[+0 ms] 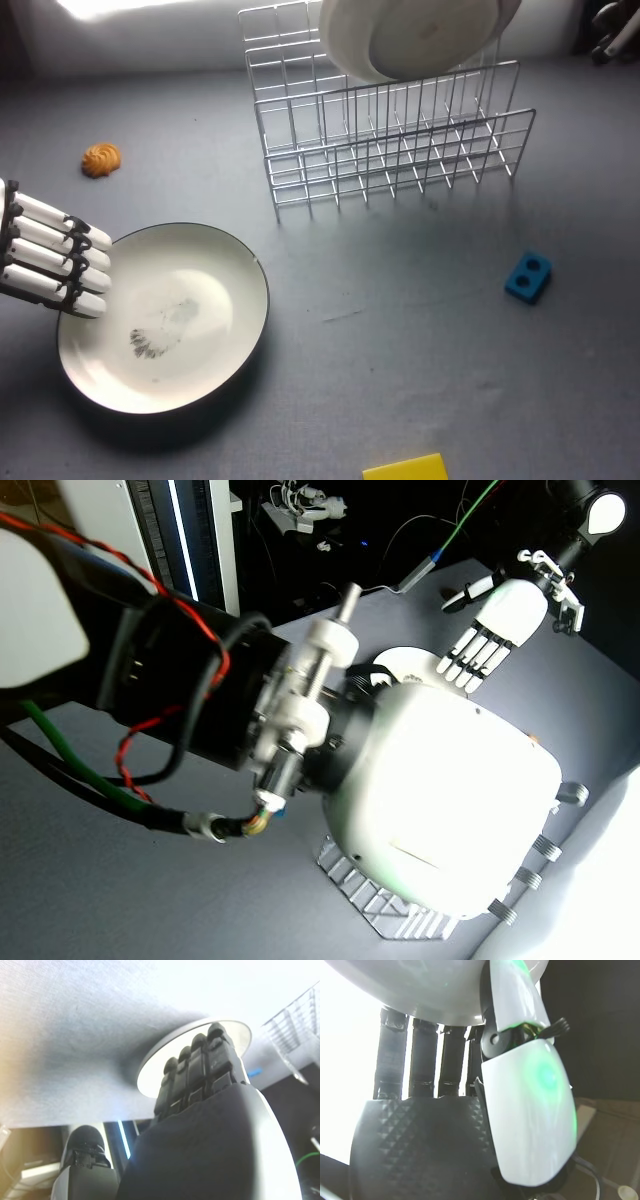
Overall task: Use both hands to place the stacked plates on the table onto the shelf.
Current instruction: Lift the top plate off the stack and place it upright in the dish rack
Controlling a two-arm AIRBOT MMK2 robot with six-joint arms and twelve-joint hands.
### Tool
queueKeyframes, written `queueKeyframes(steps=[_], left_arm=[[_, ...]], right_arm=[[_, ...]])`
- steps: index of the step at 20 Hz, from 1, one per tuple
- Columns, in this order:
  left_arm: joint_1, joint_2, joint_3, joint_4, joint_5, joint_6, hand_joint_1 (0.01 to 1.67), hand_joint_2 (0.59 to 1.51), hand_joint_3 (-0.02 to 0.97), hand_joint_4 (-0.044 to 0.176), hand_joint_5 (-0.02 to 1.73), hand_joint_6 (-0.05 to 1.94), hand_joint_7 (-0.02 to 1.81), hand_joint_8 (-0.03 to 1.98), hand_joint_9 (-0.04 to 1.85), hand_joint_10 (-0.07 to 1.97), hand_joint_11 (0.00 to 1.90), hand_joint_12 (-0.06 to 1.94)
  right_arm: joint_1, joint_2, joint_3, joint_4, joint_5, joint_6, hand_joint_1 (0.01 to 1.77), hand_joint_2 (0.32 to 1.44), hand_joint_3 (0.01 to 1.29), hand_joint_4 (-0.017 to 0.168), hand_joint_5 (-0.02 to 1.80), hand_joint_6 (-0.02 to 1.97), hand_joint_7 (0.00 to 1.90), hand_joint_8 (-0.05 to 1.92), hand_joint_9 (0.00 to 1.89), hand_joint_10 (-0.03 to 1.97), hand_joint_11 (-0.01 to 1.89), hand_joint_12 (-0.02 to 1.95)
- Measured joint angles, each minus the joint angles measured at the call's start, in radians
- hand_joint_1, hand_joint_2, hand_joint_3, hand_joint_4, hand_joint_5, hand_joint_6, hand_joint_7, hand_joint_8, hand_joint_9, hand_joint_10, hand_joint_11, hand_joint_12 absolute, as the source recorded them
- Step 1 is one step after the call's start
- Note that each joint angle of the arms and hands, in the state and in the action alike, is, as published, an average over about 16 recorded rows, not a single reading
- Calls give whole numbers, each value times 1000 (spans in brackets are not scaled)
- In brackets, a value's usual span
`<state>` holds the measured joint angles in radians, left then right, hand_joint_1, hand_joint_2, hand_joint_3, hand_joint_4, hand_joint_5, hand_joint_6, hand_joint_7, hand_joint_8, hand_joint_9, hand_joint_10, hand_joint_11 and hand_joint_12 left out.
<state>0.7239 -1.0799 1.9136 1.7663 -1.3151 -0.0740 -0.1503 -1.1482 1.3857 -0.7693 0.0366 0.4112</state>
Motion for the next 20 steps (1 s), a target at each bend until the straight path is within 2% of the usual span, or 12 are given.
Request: queueKeyframes(steps=[7, 15, 20], left_arm=[[12, -3, -1, -5, 6, 6, 12, 1079, 21, 1, 21, 7, 19, -8, 17, 11, 15, -8], [36, -6, -1, -19, 19, 13, 12, 1076, 21, 1, 21, 8, 19, -7, 17, 11, 14, -21], [58, -8, -3, -29, 32, 16, 12, 1077, 21, -1, 17, 2, 20, -7, 18, 11, 12, -27]], right_arm=[[-41, -56, 43, 15, -36, 2, 1374, 1008, 14, -9, 875, 917, 1053, 825, 1009, 1100, 797, 1245], [-93, -96, 72, 27, -51, 2, 1373, 1028, 14, -9, 866, 946, 1040, 846, 995, 1113, 790, 1238], [-113, -114, 95, 29, -49, 1, 1337, 1058, 14, -7, 845, 1020, 1013, 865, 982, 942, 766, 1239]])
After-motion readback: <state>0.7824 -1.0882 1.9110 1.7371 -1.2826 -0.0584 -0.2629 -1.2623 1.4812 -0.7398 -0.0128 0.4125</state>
